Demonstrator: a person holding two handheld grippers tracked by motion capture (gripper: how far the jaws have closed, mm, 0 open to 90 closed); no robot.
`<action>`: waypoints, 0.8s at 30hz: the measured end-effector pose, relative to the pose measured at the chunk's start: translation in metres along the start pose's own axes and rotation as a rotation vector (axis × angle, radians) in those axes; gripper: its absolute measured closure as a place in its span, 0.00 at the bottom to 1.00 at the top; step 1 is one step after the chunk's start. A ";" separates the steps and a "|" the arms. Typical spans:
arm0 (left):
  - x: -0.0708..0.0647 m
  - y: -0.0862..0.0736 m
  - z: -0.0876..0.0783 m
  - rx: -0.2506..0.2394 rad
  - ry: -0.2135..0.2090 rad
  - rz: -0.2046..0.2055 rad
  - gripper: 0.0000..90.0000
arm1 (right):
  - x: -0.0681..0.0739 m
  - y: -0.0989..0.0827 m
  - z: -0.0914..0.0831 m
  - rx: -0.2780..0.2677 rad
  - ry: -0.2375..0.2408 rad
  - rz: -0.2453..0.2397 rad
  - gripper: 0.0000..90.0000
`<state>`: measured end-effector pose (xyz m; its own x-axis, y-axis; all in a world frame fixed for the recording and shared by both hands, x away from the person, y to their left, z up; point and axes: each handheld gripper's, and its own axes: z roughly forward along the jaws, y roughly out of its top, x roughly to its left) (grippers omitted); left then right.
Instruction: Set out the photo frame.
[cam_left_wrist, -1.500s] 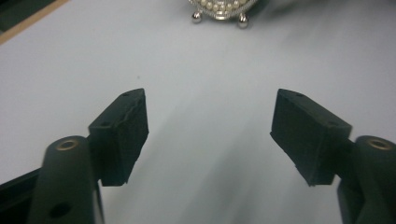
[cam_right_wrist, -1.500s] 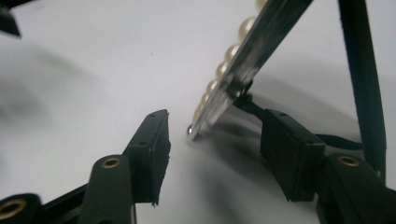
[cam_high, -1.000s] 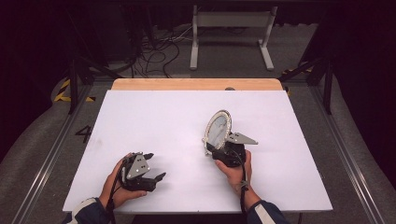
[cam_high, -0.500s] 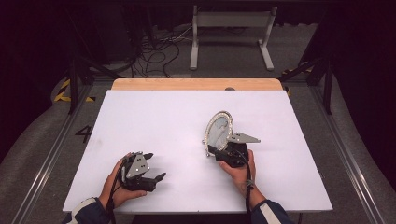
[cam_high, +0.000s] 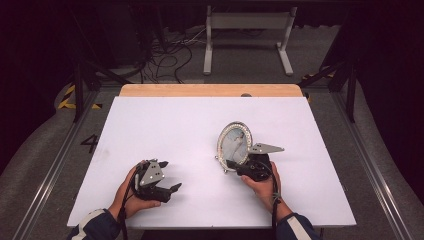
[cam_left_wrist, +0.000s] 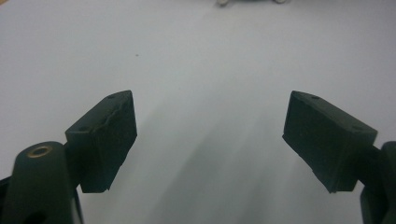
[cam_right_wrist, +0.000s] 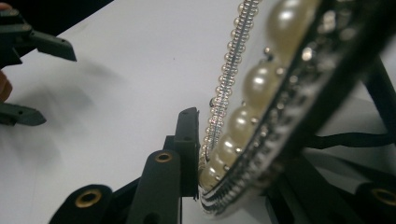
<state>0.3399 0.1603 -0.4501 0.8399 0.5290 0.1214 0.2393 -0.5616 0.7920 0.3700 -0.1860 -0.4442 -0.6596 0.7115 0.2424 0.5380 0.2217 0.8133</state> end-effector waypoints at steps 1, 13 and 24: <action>0.002 0.002 0.002 -0.007 -0.008 -0.003 0.18 | 0.000 0.000 0.000 0.002 0.001 0.001 0.81; 0.013 0.027 0.026 -0.041 -0.085 -0.010 0.15 | 0.006 0.003 -0.018 -0.039 -0.071 -0.039 0.72; 0.018 0.057 0.062 -0.046 -0.163 0.016 0.14 | 0.018 -0.002 -0.041 -0.090 -0.145 -0.115 0.70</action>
<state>0.3983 0.0984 -0.4397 0.9123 0.4078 0.0380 0.2062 -0.5375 0.8177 0.3352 -0.2009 -0.4200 -0.6278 0.7750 0.0718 0.4105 0.2512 0.8766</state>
